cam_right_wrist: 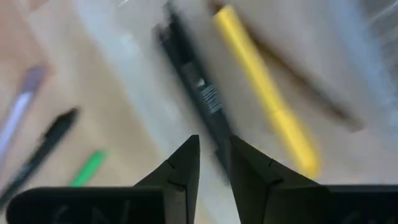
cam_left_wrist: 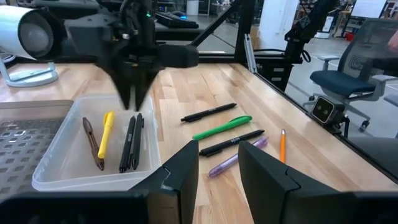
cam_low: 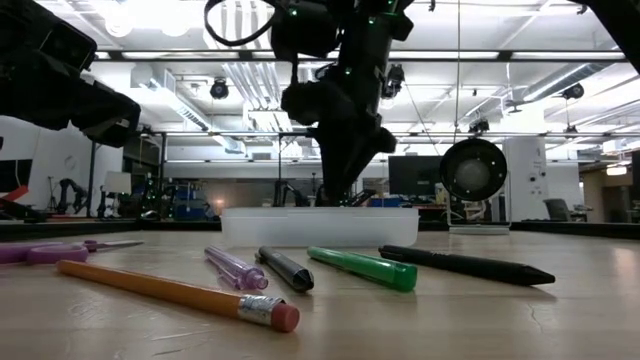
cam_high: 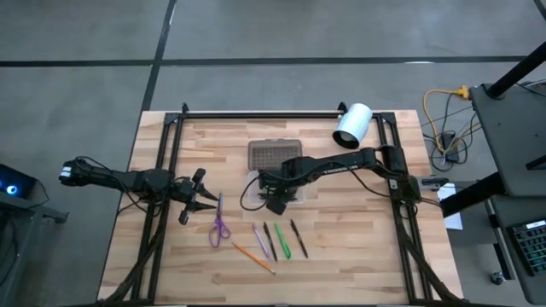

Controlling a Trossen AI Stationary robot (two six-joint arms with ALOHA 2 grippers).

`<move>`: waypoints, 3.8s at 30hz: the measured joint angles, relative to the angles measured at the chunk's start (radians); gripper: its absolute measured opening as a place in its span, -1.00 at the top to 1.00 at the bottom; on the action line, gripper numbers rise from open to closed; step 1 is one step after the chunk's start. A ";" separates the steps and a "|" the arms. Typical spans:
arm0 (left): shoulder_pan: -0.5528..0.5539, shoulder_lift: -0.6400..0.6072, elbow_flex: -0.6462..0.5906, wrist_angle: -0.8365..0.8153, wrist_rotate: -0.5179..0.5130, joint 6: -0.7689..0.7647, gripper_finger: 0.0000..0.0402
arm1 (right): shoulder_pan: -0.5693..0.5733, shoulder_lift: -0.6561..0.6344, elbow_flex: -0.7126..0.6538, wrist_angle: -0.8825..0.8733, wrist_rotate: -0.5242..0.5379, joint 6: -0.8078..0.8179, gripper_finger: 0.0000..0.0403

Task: Pick & place school supplies into a supply box
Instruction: Put the black pen into the supply box

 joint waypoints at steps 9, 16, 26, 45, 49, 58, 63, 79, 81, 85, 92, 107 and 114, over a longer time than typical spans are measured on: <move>0.000 0.000 0.000 0.000 0.000 0.000 0.51 | 0.016 0.000 0.037 -0.037 -0.190 0.179 0.62; 0.000 0.000 0.000 0.000 0.000 0.000 0.51 | 0.056 0.000 0.065 -0.087 -0.166 0.320 0.58; 0.000 0.000 0.000 0.000 0.000 0.000 0.51 | 0.134 0.000 0.065 -0.185 -0.103 0.498 0.61; 0.000 0.000 0.000 0.000 0.000 0.000 0.51 | 0.272 0.000 0.065 -0.193 -0.040 0.773 0.60; 0.000 0.000 0.000 0.000 0.000 0.000 0.51 | 0.293 0.004 0.064 -0.205 -0.027 0.806 0.58; 0.000 0.000 0.000 0.000 0.000 0.000 0.51 | 0.322 0.012 0.038 -0.194 -0.025 0.892 0.62; 0.000 0.000 0.000 0.000 0.000 0.000 0.51 | 0.324 0.012 -0.017 -0.140 -0.061 0.916 0.66; 0.000 0.000 0.000 0.000 0.000 0.000 0.51 | 0.327 0.013 -0.112 -0.010 -0.050 0.892 0.58; 0.000 0.000 0.000 0.000 0.000 0.000 0.51 | 0.327 0.013 -0.133 0.020 -0.049 0.890 0.57; 0.000 0.000 0.000 0.000 0.000 0.000 0.51 | 0.328 0.013 -0.179 0.074 -0.054 0.889 0.58; 0.000 0.000 0.000 0.000 0.000 0.000 0.51 | 0.328 0.005 -0.228 0.122 -0.074 0.891 0.65; 0.000 0.000 0.000 0.000 0.000 0.000 0.51 | 0.346 0.009 -0.231 0.121 0.019 0.779 0.65; 0.000 0.000 0.000 0.000 0.000 0.000 0.51 | 0.349 0.009 -0.232 0.119 0.027 0.785 0.72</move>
